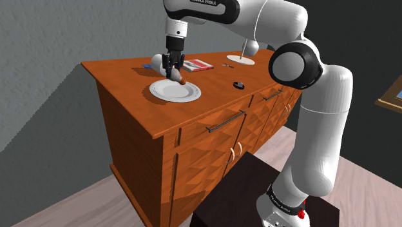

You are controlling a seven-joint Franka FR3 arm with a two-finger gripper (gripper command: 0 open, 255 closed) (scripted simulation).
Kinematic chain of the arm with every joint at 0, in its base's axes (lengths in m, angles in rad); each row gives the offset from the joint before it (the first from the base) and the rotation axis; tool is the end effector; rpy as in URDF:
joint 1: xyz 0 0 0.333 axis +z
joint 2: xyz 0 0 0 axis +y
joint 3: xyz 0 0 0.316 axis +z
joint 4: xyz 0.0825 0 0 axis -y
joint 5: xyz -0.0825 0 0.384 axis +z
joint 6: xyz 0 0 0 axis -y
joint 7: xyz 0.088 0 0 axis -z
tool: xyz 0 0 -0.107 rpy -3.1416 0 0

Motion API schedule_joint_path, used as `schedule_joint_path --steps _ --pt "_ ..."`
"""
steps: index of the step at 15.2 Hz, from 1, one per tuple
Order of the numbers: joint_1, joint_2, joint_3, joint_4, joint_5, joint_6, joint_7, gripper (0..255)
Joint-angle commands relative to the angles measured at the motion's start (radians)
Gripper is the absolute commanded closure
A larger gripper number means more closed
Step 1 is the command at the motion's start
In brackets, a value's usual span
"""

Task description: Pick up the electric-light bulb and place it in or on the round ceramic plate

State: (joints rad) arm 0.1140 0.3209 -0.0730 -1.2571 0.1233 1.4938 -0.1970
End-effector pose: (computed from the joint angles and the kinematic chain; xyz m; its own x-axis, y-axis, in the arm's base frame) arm 0.6395 0.0481 0.5735 0.9674 0.2456 -0.0617 0.2376 -0.9646 -0.1144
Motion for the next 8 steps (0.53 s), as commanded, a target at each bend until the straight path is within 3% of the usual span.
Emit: schedule_joint_path --steps 1,4,8 --pt "0.002 -0.012 0.0 -0.045 -0.001 0.033 -0.002 255" --pt "0.004 -0.022 0.0 -0.105 -0.002 0.083 -0.007 255" --pt "0.004 -0.022 0.0 -0.105 -0.002 0.083 -0.007 255"
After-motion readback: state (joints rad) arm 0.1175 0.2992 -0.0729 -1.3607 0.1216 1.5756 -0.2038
